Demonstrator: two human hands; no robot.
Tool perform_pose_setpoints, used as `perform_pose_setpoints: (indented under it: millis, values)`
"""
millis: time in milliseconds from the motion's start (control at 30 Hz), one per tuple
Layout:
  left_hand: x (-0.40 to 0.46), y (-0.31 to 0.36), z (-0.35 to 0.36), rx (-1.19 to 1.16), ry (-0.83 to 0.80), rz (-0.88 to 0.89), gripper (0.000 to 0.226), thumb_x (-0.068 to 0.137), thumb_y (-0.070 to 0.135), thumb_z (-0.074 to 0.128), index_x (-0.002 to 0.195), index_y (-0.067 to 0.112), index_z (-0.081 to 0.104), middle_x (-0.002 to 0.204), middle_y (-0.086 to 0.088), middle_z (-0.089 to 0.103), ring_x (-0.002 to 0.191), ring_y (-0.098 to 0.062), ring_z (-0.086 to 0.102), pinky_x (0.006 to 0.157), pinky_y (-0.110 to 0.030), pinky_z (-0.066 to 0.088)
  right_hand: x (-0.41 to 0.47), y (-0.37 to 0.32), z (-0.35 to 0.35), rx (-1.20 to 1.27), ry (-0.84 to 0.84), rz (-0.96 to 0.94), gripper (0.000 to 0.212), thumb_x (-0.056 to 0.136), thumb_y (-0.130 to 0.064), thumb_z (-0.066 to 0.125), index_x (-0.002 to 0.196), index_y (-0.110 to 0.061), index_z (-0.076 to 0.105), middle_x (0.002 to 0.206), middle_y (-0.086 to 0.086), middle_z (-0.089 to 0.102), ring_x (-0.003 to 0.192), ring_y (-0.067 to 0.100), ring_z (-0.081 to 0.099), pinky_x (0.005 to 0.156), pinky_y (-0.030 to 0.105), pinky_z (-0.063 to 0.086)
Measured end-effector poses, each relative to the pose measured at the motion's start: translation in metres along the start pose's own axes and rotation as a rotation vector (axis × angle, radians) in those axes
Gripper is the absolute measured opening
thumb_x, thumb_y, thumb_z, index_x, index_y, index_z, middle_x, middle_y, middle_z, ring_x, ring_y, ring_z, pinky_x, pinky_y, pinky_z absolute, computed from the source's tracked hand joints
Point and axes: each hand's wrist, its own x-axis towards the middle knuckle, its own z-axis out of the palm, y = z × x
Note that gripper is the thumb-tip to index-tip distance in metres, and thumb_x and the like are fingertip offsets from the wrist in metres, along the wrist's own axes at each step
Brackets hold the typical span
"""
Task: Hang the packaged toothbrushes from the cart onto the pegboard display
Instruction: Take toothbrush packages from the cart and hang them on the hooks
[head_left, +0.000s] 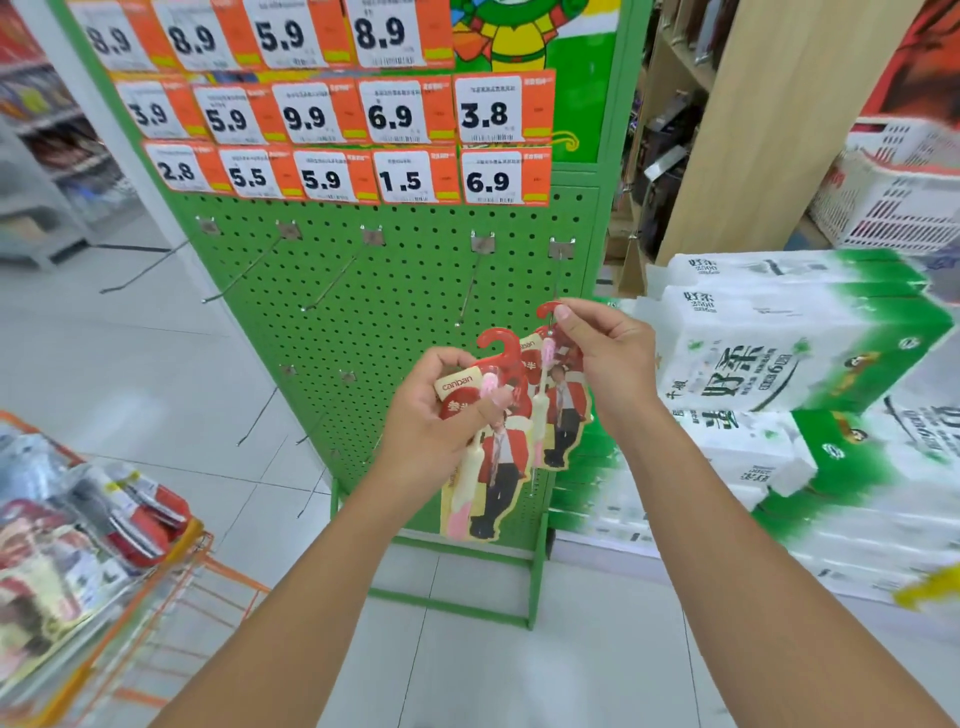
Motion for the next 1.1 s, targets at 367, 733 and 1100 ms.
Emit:
perform_pose_setpoints:
  millis: [367,733,1100]
  values:
    - [0.027,0.002,0.027,-0.049,-0.041,-0.065,0.034,0.084,0.007,0.075,0.112,0.003,0.056,0.097,-0.025,0.073,0.073,-0.021,0.070,0.057,-0.027,0.056,0.062,-0.005,0.005,-0.068,0.313,0.043,0.014,0.089,-0.027,0.076,0.092,-0.016,0.069,0.085,-0.005,0.069,0.076,0.008,0.063,0.072,0.023,0.050]
    - [0.038,-0.010,0.040,0.002,-0.126,-0.059,0.045,0.083,0.005,0.077,0.114,0.002,0.044,0.081,-0.006,0.072,0.068,-0.016,0.069,0.057,-0.025,0.057,-0.045,0.000,-0.025,-0.022,-0.232,0.011,0.011,0.096,-0.011,0.067,0.096,-0.015,0.076,0.093,0.009,0.077,0.083,0.018,0.071,0.069,0.024,0.054]
    - [0.057,-0.038,0.032,0.208,0.000,-0.070,0.037,0.090,0.027,0.073,0.120,0.018,0.052,0.115,0.004,0.065,0.106,-0.014,0.064,0.092,-0.035,0.055,-0.007,0.016,-0.009,-0.071,-0.063,0.002,0.016,0.094,-0.007,0.068,0.089,-0.018,0.078,0.089,0.005,0.079,0.079,0.018,0.073,0.076,0.036,0.060]
